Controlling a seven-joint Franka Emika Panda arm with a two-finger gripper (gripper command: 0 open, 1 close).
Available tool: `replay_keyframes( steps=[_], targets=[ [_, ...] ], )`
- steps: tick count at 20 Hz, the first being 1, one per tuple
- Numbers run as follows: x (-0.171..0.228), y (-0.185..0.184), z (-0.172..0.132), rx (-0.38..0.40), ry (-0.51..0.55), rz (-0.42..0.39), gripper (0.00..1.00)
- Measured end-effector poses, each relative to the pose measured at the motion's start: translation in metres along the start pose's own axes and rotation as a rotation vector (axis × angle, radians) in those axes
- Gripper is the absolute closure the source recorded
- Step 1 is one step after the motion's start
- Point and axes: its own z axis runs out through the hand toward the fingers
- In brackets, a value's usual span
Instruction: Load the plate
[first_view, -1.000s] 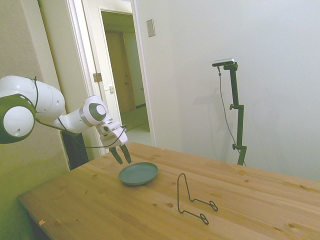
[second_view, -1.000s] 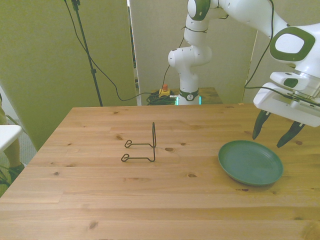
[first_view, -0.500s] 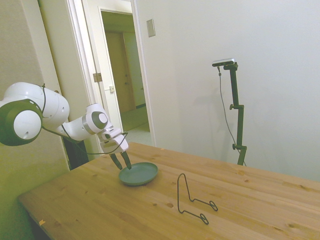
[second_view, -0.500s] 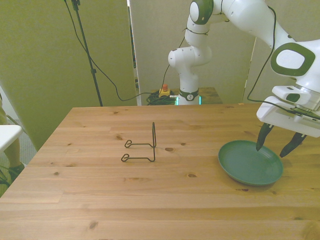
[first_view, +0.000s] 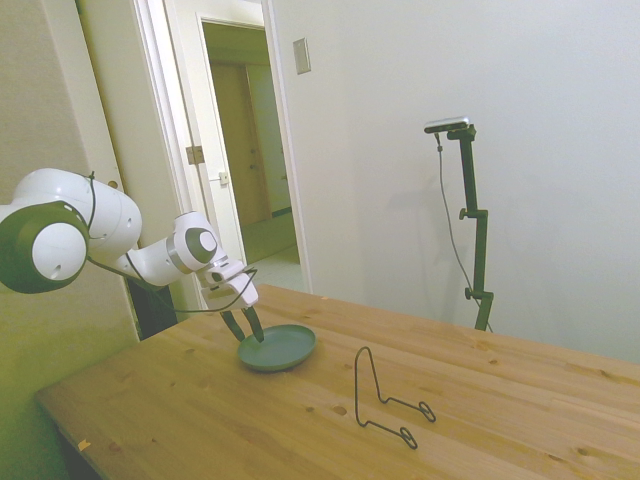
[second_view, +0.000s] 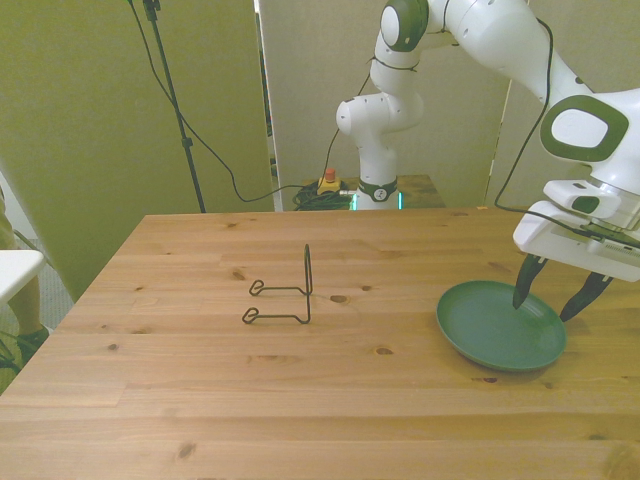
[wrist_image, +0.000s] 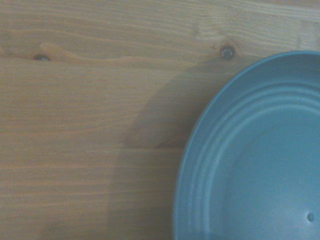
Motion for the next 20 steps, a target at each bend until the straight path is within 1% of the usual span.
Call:
replay_keyframes(
  steps=[3,4,20],
  targets=[
    [0.002,0.001,0.008,-0.014,-0.003,0.005,0.00],
    [0.004,0.000,0.008,-0.019,-0.003,0.008,1.00],
    [0.010,-0.002,0.016,-0.059,-0.003,0.014,1.00]
  ],
)
